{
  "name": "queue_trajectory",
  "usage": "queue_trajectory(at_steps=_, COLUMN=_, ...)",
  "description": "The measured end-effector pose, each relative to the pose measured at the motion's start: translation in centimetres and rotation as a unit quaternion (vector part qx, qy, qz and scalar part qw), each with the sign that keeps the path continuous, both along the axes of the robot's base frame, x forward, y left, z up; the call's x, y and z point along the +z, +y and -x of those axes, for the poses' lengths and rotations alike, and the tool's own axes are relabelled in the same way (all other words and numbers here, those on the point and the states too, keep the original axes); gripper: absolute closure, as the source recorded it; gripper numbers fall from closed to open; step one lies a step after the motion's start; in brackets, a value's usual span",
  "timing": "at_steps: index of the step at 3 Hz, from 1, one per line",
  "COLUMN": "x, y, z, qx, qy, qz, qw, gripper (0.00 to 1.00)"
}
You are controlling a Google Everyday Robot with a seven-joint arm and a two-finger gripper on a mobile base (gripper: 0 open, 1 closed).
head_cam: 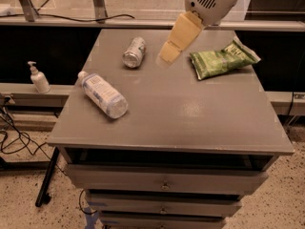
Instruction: Place blue plastic bottle upright
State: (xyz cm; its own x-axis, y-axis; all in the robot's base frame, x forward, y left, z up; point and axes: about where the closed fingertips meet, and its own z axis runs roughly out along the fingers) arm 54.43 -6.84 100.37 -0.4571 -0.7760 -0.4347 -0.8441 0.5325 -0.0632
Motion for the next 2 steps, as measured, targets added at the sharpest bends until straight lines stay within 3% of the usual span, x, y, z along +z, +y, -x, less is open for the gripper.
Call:
queue_trajectory(at_steps=1, x=-0.8, y=1.3, z=-2.3, qx=-0.038, qy=-0.007, qz=-0.018, qw=0.9991, gripper=0.00)
queue_trajectory(at_steps=2, x=-2.2, y=5.0, z=-6.9, qx=-0.089, qy=-0.002, qz=-0.042, qw=0.9952, gripper=0.00)
